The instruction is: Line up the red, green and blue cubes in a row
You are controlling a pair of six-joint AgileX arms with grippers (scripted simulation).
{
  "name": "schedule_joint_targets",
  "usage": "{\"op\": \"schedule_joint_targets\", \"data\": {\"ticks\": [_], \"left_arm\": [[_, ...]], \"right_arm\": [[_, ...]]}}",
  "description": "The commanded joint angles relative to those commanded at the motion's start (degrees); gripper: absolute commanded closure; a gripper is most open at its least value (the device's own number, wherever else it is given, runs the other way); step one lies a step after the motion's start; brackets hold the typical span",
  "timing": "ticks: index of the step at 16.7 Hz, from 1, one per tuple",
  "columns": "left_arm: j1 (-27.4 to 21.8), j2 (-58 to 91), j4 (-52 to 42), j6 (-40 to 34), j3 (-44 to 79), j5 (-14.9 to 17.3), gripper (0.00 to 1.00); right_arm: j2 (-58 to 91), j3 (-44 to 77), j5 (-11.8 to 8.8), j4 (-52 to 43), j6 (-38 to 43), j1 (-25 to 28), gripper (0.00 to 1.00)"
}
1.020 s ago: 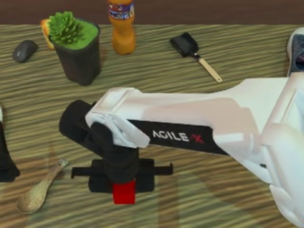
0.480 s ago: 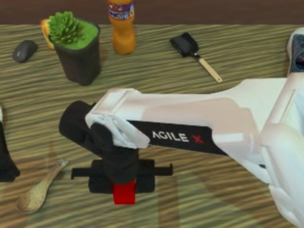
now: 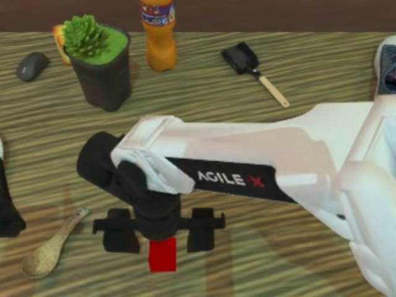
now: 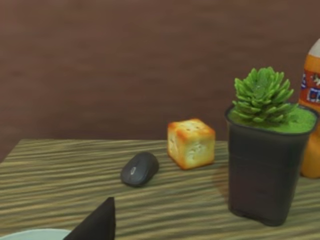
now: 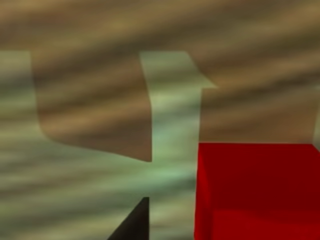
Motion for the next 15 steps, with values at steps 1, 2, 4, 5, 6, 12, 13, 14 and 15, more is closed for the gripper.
{"op": "schedule_joint_targets", "data": {"ticks": [1,2,4,5,6,12,13,14,15], "left_arm": [[0.00,0.00,0.00,0.00,0.00,0.00,0.00],[0.00,0.00,0.00,0.00,0.00,0.00,0.00],[0.00,0.00,0.00,0.00,0.00,0.00,0.00],[0.00,0.00,0.00,0.00,0.00,0.00,0.00],[0.00,0.00,0.00,0.00,0.00,0.00,0.00],[0.00,0.00,0.00,0.00,0.00,0.00,0.00],[0.00,0.00,0.00,0.00,0.00,0.00,0.00],[0.00,0.00,0.00,0.00,0.00,0.00,0.00],[0.00,0.00,0.00,0.00,0.00,0.00,0.00]], "right_arm": [[0.00,0.00,0.00,0.00,0.00,0.00,0.00],[0.00,0.00,0.00,0.00,0.00,0.00,0.00],[0.00,0.00,0.00,0.00,0.00,0.00,0.00],[0.00,0.00,0.00,0.00,0.00,0.00,0.00],[0.00,0.00,0.00,0.00,0.00,0.00,0.00],[-1.12,3.43,0.01,-4.37,0.12,0.25,0.00],[-1.70,4.89,0.00,-6.81,0.18,0.33,0.00],[-2.29,6.39,-0.03,-9.23,0.20,0.44,0.00],[-2.88,7.75,-0.04,-11.17,0.22,0.53,0.00]]}}
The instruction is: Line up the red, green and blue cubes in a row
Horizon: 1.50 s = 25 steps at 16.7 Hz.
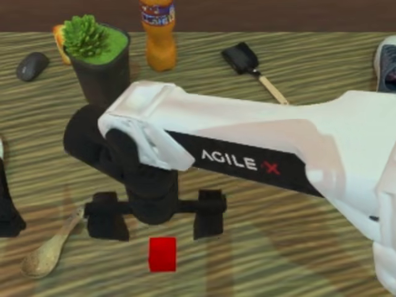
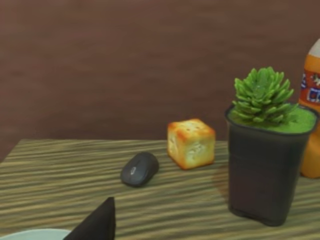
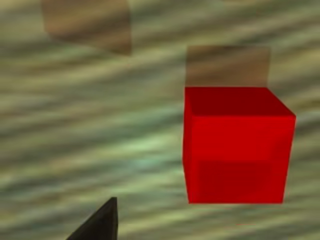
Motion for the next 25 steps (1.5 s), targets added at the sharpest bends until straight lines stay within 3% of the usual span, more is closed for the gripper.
{"op": "schedule_joint_targets", "data": {"ticks": [8,12,20,25], "left_arm": [[-0.17,0.48,-0.33,-0.07,0.48,0.04,0.00],[-2.36,7.95,-5.20,-1.10,7.96,0.30,0.00],[-10.55,48.67,-26.87,-5.40,43.78,0.25,0.00],[-16.64,82.84,-43.54,-8.55,69.91,0.37,0.00]], "right_arm": [[-1.38,1.20,0.20,-1.79,-0.42,-0.47,0.00],[-9.57,-5.29,2.58,2.20,-4.82,-3.90,0.00],[-52.58,-38.41,8.21,21.36,-23.53,-21.30,0.00],[-85.32,-66.30,8.37,36.56,-37.43,-35.16,0.00]]}}
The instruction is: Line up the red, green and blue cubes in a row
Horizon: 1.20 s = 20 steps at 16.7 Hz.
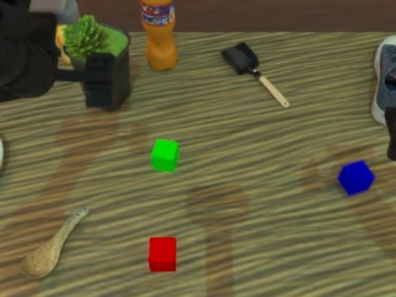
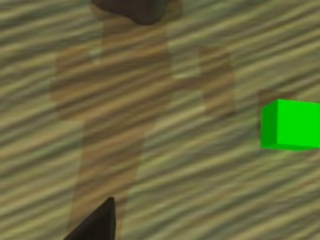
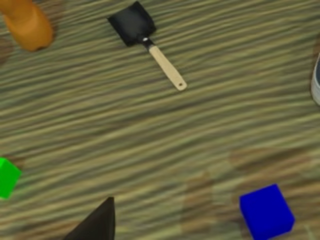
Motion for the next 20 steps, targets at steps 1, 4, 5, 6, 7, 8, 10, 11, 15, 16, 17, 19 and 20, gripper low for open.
{"op": "schedule_joint_targets", "data": {"ticks": [1,4,5,6,7,8,10,11,15,16,17,19,20], "left_arm": [[-1.14,6.24,-3.11,-0.59,4.76,0.04,0.00],[-4.44,23.32,-11.87,-2.27,18.35,0.14,0.00],[-5.47,28.34,-14.54,-2.80,22.70,0.16,0.00],[-6.37,32.59,-16.85,-3.26,26.56,0.16,0.00],[-7.21,36.45,-18.95,-3.69,30.21,0.15,0.00],[-8.03,40.17,-20.96,-4.11,33.85,0.12,0.00],[-9.34,46.20,-24.09,-4.80,39.87,0.06,0.00],[-9.85,48.55,-25.26,-5.07,42.23,0.02,0.00],[-10.75,52.81,-27.28,-5.56,46.57,-0.09,0.00],[-10.75,52.81,-27.28,-5.56,46.57,-0.09,0.00],[-10.75,52.81,-27.28,-5.56,46.57,-0.09,0.00],[-10.49,52.90,-27.25,-5.53,46.58,-0.07,0.00],[-10.51,52.94,-27.06,-5.51,46.42,-0.08,0.00]], "right_arm": [[-5.73,-5.26,-0.39,3.00,-2.53,-2.57,0.00],[-20.39,-19.58,-2.34,11.85,-9.33,-9.62,0.00],[-24.49,-23.76,-3.21,14.74,-11.31,-11.72,0.00],[-28.31,-27.62,-4.14,17.54,-13.13,-13.68,0.00],[-31.91,-31.16,-5.11,20.20,-14.77,-15.48,0.00],[-35.26,-34.33,-6.08,22.68,-16.21,-17.10,0.00],[-41.09,-39.50,-7.91,26.94,-18.48,-19.76,0.00],[-43.40,-41.46,-8.71,28.65,-19.32,-20.79,0.00],[-46.90,-44.87,-10.25,31.74,-20.72,-22.61,0.00],[-46.90,-44.87,-10.25,31.74,-20.72,-22.61,0.00],[-46.90,-44.87,-10.25,31.74,-20.72,-22.61,0.00],[-46.90,-44.87,-10.25,31.74,-20.72,-22.61,0.00],[-46.90,-44.87,-10.25,31.74,-20.72,-22.61,0.00]]}}
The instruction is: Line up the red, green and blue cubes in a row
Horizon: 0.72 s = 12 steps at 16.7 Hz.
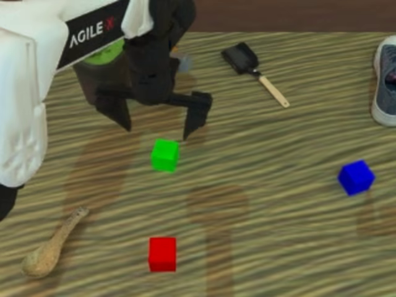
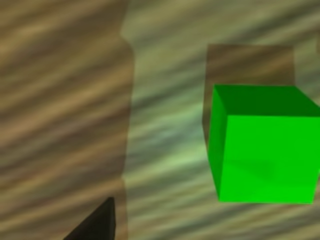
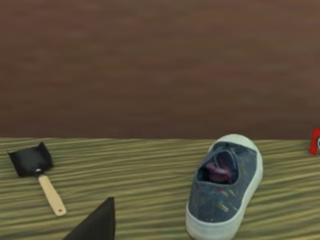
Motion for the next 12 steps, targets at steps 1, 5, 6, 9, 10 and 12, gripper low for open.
{"op": "schedule_joint_targets", "data": {"ticks": [1,5,6,9,10,12], "left_arm": [[-0.05,0.21,0.79,0.06,-0.62,-0.01,0.00],[-0.12,2.49,8.50,0.09,-5.73,0.01,0.00],[-0.13,3.16,10.75,0.09,-7.19,0.02,0.00],[-0.18,4.56,14.53,0.06,-9.89,0.04,0.00],[-0.18,4.60,14.63,0.06,-9.96,0.04,0.00],[-0.18,4.60,14.63,0.06,-9.96,0.04,0.00]], "right_arm": [[0.00,0.00,0.00,0.00,0.00,0.00,0.00],[0.00,0.00,0.00,0.00,0.00,0.00,0.00],[0.00,0.00,0.00,0.00,0.00,0.00,0.00],[0.00,0.00,0.00,0.00,0.00,0.00,0.00],[0.00,0.00,0.00,0.00,0.00,0.00,0.00],[0.00,0.00,0.00,0.00,0.00,0.00,0.00]]}}
